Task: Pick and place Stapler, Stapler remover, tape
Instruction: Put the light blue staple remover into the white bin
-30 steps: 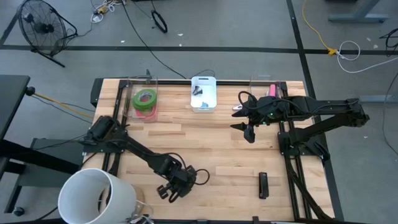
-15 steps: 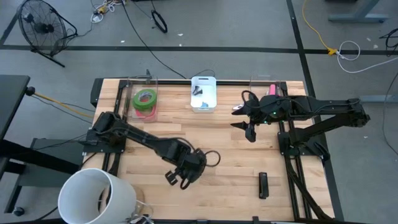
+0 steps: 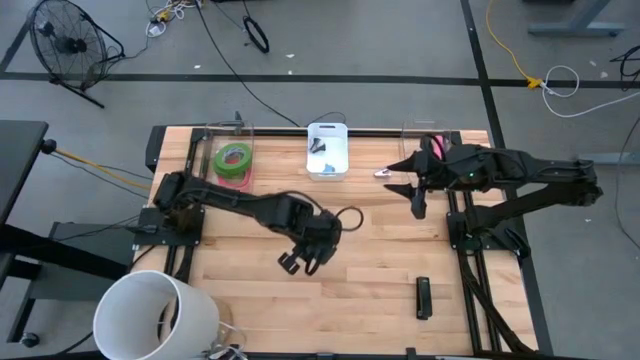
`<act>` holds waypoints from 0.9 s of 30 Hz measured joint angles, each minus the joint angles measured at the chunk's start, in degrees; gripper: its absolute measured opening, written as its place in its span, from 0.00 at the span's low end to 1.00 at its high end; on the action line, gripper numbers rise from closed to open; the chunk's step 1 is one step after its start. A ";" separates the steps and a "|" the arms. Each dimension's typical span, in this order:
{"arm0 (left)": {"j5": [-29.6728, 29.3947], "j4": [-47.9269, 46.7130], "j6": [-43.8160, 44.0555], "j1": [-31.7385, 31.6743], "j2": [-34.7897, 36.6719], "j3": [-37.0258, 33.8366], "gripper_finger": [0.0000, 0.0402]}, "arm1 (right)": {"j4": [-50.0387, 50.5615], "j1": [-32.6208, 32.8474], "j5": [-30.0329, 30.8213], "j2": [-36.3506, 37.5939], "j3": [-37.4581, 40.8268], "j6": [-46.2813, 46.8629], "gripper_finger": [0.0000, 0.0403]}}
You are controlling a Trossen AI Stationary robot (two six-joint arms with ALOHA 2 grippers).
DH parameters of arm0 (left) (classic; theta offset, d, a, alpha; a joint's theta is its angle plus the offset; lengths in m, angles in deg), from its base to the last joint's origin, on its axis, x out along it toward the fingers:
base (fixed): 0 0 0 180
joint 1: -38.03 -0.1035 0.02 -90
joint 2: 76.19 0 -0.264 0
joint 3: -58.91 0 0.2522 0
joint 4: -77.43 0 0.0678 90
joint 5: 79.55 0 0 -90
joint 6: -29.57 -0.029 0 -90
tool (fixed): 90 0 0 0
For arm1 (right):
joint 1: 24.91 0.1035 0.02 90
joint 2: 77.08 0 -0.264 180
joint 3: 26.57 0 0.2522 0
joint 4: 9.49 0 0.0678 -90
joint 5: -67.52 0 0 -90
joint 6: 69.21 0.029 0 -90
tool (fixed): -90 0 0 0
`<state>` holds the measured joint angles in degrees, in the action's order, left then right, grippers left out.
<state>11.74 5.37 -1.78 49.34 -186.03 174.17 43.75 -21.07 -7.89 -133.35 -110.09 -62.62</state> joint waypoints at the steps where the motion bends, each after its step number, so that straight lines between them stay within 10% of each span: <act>1: -0.21 -0.52 0.00 -0.77 0.00 0.43 0.24 | -0.02 0.00 0.00 0.16 0.00 -0.02 0.56; 27: -3.22 -7.94 -8.93 -26.39 0.02 12.08 0.24 | 0.00 0.00 -0.02 0.40 0.00 0.69 0.56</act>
<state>8.52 -2.57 -10.71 22.95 -186.01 186.25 43.75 -21.07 -7.92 -132.95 -110.09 -61.92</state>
